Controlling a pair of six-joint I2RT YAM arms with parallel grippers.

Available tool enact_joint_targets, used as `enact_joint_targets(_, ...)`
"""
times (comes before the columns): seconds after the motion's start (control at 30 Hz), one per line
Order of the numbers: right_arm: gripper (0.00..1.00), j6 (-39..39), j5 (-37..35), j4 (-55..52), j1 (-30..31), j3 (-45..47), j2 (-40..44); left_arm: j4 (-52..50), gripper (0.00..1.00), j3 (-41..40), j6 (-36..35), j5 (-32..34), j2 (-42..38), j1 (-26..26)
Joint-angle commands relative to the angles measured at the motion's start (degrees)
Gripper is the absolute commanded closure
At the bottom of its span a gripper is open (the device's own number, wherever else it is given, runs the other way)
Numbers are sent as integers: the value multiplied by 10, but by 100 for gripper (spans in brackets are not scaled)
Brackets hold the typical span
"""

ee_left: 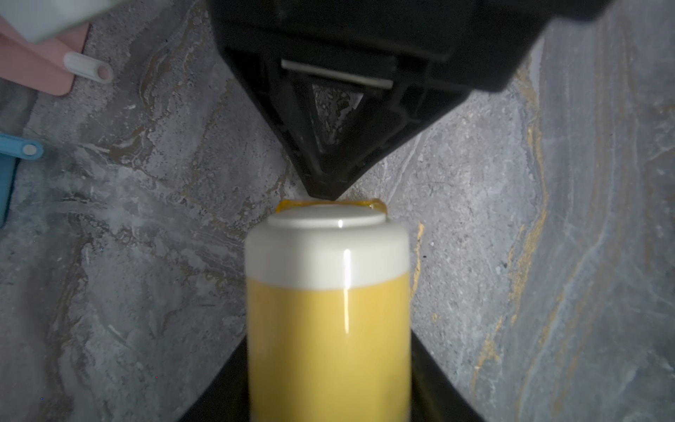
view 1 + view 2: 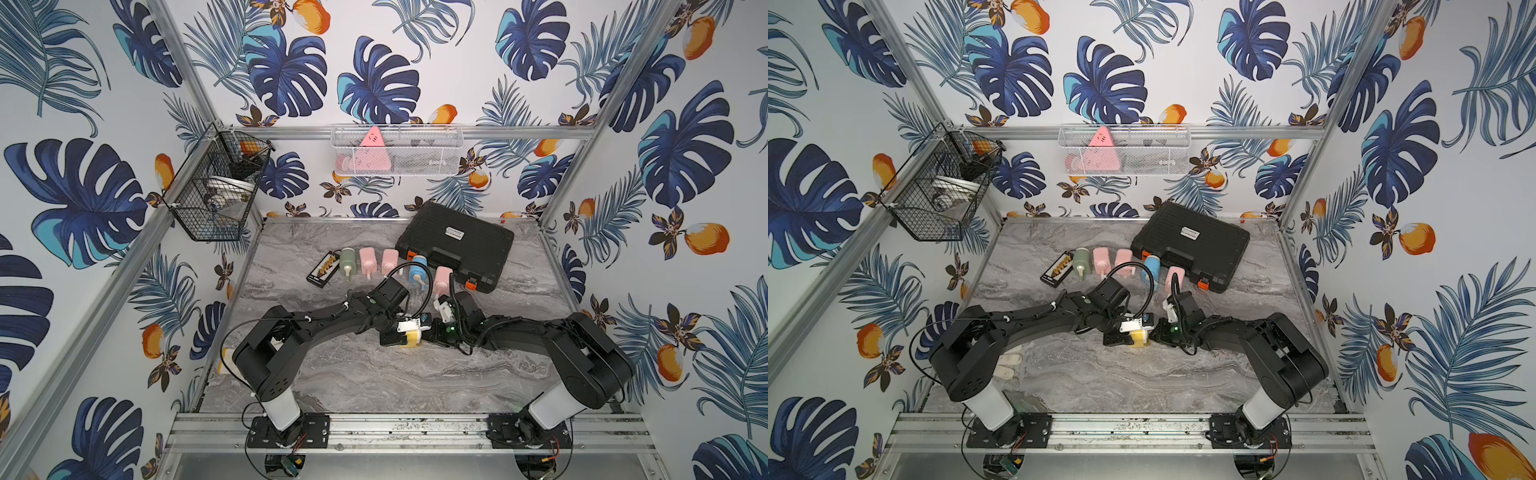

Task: Put the tray back into the pencil sharpener
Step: Close the container of the pencil sharpener.

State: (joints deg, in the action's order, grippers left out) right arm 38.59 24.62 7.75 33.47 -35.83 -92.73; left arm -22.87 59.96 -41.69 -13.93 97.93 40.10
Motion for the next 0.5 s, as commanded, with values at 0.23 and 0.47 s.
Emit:
enact_joint_targets(0.23, 80, 14, 24, 40, 17, -15, -22, -11, 57, -5, -3, 32, 10, 0)
enact_joint_targets(0.47, 80, 18, 29, 47, 19, -17, -27, -9, 57, -7, -3, 32, 9, 0)
